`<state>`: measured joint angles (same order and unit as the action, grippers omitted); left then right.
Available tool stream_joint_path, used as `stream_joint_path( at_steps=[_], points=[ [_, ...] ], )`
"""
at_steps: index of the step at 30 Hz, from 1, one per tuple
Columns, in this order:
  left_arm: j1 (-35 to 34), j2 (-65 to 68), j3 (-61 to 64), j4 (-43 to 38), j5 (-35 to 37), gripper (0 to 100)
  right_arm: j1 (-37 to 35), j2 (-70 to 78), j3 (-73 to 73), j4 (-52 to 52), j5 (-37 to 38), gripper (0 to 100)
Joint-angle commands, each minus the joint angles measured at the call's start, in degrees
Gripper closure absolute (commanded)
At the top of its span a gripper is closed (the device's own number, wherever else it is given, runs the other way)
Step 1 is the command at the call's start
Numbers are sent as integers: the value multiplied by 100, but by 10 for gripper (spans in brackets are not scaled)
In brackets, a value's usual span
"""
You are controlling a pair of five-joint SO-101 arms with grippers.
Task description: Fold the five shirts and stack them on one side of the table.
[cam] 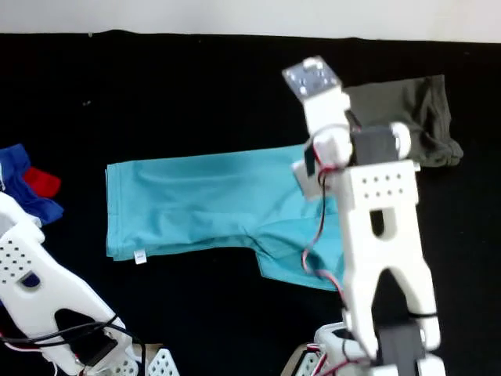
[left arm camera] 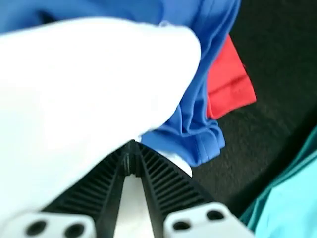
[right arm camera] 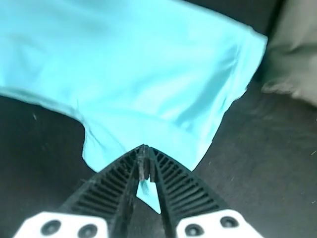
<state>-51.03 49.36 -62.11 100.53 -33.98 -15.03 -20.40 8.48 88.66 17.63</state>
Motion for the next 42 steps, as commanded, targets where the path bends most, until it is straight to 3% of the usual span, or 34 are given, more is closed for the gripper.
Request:
stream_joint_path(
  at_steps=[1,6,10,20,24,31,37,42],
  points=[
    [198,-1051,655,88,-44,991,-48,-505,1622,-831,62,989],
    [831,-2571,2316,79,-26,991,-84,-514,2756,-1420,62,988],
    [1798,-3820,4066,26,-18,991,-374,-567,2888,-1262,70,945],
    [3415,-5244,8523,-2769,870,992,-1341,-505,3002,-1279,343,933],
    [3424,-5279,9270,-3719,1169,992,-1358,-497,3521,-1912,343,933],
    [3389,-5244,9930,-4607,1231,992,-1341,-497,4189,-2782,343,933],
    [2879,-5235,10527,-5574,1231,992,-1341,-488,4286,-3125,334,930],
    [2879,-5297,10782,-5785,1240,992,-1367,-488,4277,-3125,334,928]
  ],
)
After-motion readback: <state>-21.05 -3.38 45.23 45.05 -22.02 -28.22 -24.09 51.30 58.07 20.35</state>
